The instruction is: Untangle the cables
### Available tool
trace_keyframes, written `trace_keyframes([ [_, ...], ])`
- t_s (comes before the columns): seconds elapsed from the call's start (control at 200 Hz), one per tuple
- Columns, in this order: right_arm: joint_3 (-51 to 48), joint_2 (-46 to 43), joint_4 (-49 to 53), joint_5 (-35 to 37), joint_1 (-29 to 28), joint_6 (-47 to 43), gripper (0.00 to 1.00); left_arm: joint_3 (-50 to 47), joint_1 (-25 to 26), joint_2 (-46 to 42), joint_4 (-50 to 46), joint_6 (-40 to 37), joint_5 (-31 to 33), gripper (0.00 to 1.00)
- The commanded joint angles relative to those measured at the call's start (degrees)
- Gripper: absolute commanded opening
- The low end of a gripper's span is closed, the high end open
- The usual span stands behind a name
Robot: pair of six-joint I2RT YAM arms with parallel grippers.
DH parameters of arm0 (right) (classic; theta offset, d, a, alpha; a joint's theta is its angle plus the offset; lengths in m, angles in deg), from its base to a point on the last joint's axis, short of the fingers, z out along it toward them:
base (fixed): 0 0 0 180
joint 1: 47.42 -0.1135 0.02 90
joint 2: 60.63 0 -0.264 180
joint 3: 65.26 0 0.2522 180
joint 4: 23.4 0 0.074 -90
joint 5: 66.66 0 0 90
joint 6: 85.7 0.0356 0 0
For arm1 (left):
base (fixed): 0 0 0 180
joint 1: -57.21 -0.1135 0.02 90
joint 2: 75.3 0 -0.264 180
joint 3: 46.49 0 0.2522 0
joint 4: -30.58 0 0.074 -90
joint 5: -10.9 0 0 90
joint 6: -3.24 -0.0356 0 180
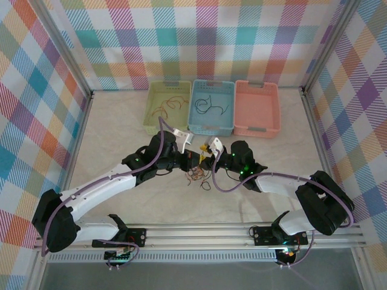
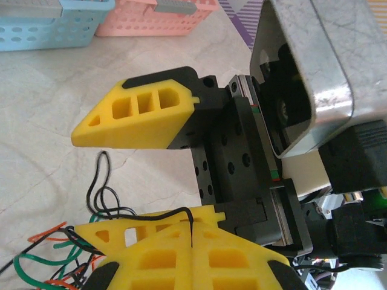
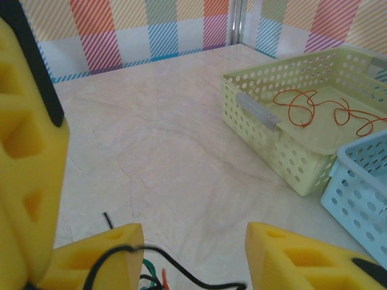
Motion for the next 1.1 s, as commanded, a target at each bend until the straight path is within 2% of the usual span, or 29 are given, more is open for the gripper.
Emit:
trace_keyframes([
  [0.0, 0.5, 1.0, -2.4, -1.3, -0.1, 1.3, 0.5, 1.4, 0.6, 1.3, 2.5, 1.4, -3.4, 0.0],
  [0.435, 2.8, 3.6, -0.2, 3.2, -0.2, 4.2, 0.51, 7.1, 2.3, 1.7, 3.7, 5.6, -13.6, 0.0],
  [0.64, 4.2, 4.6, 2.1, 4.5, -0.2, 4.3, 0.51, 13.6, 3.4, 0.7, 3.3, 7.7, -16.3, 0.0],
  [0.76, 4.5, 4.7, 2.8, 5.0, -0.2, 4.1, 0.51, 16.9, 3.5, -1.6, 0.5, 7.1, -14.0, 0.0],
  [0.93, 5.2, 5.0, 5.4, 5.7, -0.2, 3.9, 0.52, 22.7, 3.4, -6.2, -6.4, 3.7, -5.8, 0.0],
  [1.095, 5.7, 5.2, 6.7, 6.6, -0.1, 3.7, 0.52, 28.7, 3.4, -8.9, -12.2, 1.0, -0.5, 0.0],
])
